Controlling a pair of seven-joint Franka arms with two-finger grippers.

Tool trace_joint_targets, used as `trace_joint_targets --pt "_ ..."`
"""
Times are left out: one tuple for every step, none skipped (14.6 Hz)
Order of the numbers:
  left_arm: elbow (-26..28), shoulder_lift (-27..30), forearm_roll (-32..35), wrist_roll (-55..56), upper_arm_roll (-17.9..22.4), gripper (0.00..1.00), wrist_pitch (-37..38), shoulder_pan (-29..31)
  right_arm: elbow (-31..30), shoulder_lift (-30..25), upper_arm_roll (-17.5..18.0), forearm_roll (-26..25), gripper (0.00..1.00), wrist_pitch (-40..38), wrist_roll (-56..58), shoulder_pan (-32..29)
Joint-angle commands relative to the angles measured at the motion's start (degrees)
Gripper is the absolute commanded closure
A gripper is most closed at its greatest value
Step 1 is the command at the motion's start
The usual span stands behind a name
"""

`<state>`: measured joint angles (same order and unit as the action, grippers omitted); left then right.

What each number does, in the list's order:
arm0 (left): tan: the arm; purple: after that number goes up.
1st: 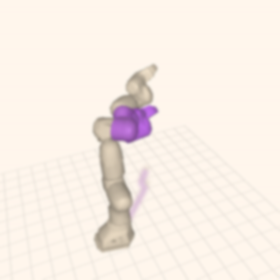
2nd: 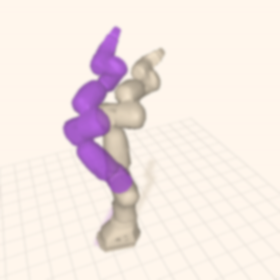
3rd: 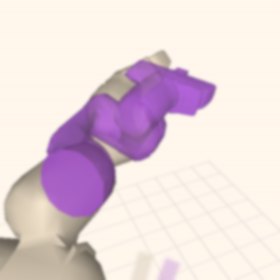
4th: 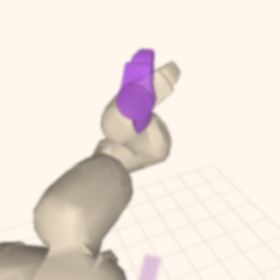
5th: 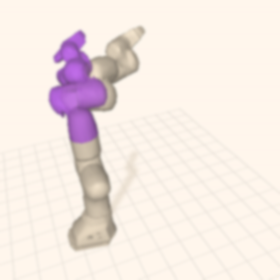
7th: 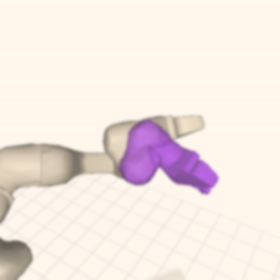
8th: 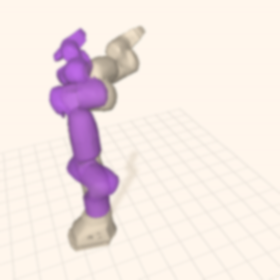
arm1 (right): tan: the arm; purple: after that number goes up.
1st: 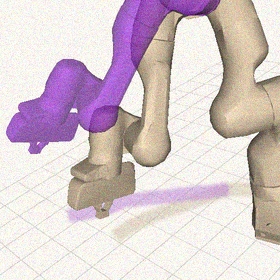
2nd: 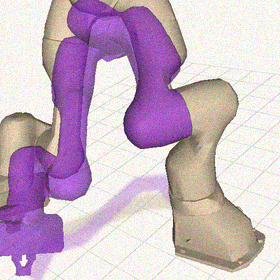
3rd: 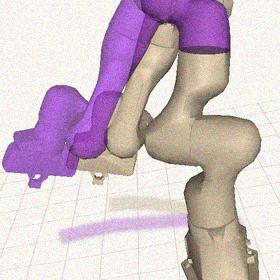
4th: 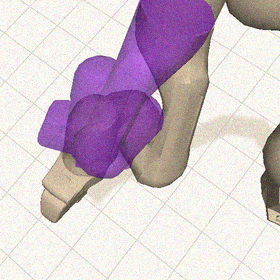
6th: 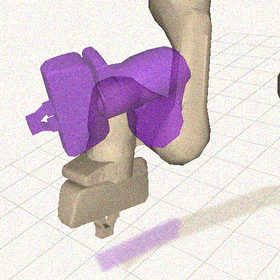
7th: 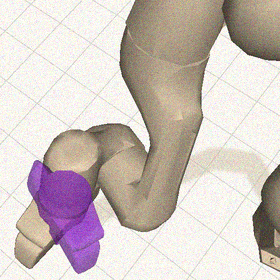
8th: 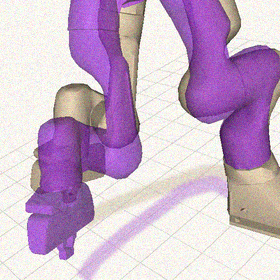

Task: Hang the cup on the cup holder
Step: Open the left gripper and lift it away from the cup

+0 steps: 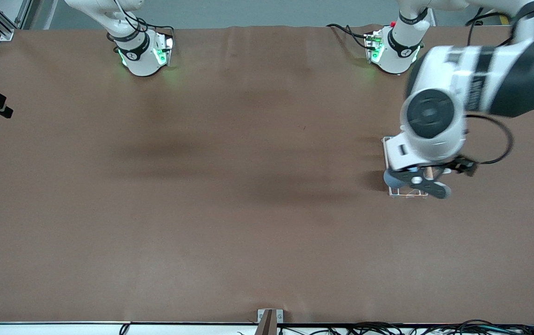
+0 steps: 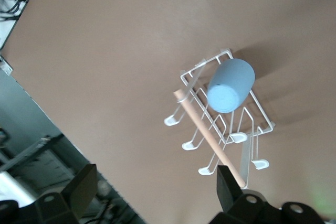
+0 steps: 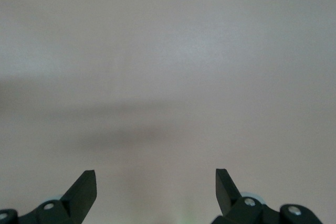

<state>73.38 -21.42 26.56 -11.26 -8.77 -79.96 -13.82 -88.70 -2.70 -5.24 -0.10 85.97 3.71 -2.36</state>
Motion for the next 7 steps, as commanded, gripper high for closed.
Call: trace_joint_targets --pt "-2.37 3.12 -2.90 1.50 -0.28 0.00 -0.20 1.16 0.81 -0.29 -0.83 -1.04 0.00 0.08 -0.29 1.22" --pt "-2.28 5.23 -4.22 2.46 0.07 0.00 -0.20 1.77 0.89 -0.38 -0.74 -1.04 0.00 0.08 -0.20 1.22" --pt "-2.28 6.47 -7.28 3.34 0.16 0.00 -0.20 4.04 0.89 -0.38 -0.65 -1.04 0.00 -0.10 -0.19 1.22" --pt "-1.93 8.66 -13.83 4.48 0.16 0.00 -0.28 7.11 0.89 -0.38 -0.56 -1.04 0.00 -0.10 -0.19 1.22" --pt "-1.84 9.72 -18.77 5.71 0.42 0.00 -0.29 9.14 0.89 -0.38 -0.48 -1.22 0.00 -0.19 -0.19 1.22" --pt "-1.93 10.52 -21.17 6.77 0.42 0.00 -0.29 11.42 1.07 -0.38 -0.47 -1.65 0.00 -0.71 -0.19 1.30" --pt "-1.15 11.92 -21.89 7.30 0.25 0.00 -0.37 13.19 1.24 -0.38 -0.39 -2.18 0.00 -0.80 -0.11 1.30"
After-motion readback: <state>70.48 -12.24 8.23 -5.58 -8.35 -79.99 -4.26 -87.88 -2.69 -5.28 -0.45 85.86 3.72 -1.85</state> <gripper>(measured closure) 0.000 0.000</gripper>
